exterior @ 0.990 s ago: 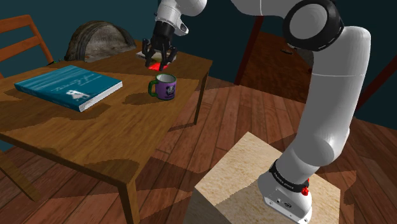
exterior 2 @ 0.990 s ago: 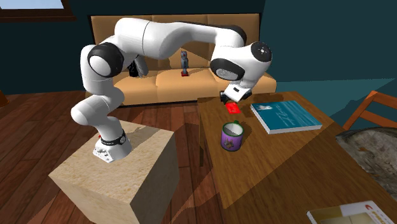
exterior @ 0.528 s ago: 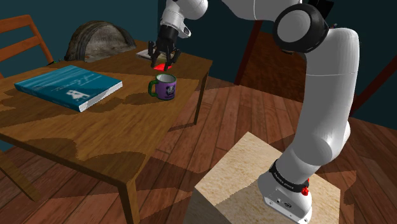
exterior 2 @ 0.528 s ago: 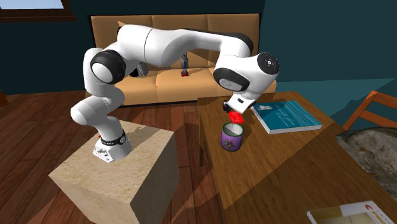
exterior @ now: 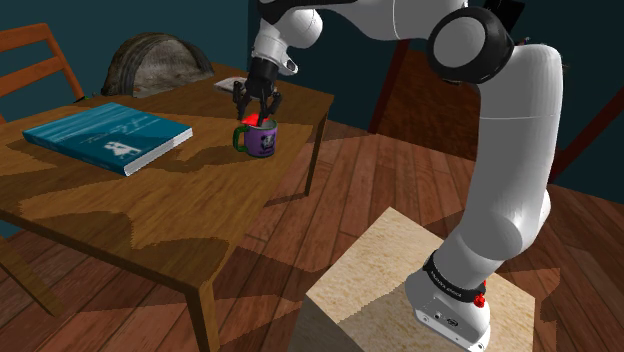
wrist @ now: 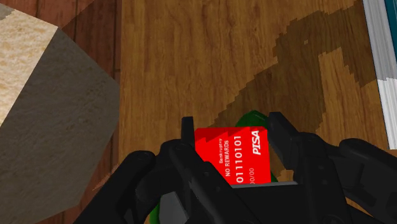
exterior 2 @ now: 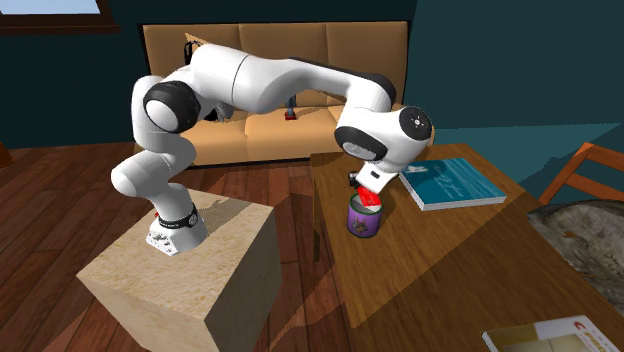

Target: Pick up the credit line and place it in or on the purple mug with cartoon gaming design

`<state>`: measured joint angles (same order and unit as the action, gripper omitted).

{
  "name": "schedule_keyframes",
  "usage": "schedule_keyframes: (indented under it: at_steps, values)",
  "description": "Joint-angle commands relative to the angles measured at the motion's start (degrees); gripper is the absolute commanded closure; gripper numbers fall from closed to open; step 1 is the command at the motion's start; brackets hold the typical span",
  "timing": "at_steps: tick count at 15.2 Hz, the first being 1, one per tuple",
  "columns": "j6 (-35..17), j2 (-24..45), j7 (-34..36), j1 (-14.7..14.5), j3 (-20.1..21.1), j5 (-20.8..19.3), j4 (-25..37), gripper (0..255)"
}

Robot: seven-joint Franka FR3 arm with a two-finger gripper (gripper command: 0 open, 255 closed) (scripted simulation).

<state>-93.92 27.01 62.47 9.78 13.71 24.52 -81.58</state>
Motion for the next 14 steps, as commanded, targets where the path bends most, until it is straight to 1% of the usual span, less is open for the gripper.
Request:
schedule_keyframes:
  at_steps: [1,3,10,11,14]
  values:
    - [-1.1,0.3,-0.5,0.0,0.0,0.0,-0.9,255]
    - [-1.9,0.5,-0.9,-0.1,-0.1,0.0,-1.6,255]
    - [-1.9,0.5,-0.9,-0.1,-0.1,0.0,-1.6,255]
    - [-1.8,0.6,-0.8,-0.1,-0.1,0.0,-1.3,0]
    - [-1.8,0.5,-0.8,-0.2,-0.1,0.0,-1.4,0]
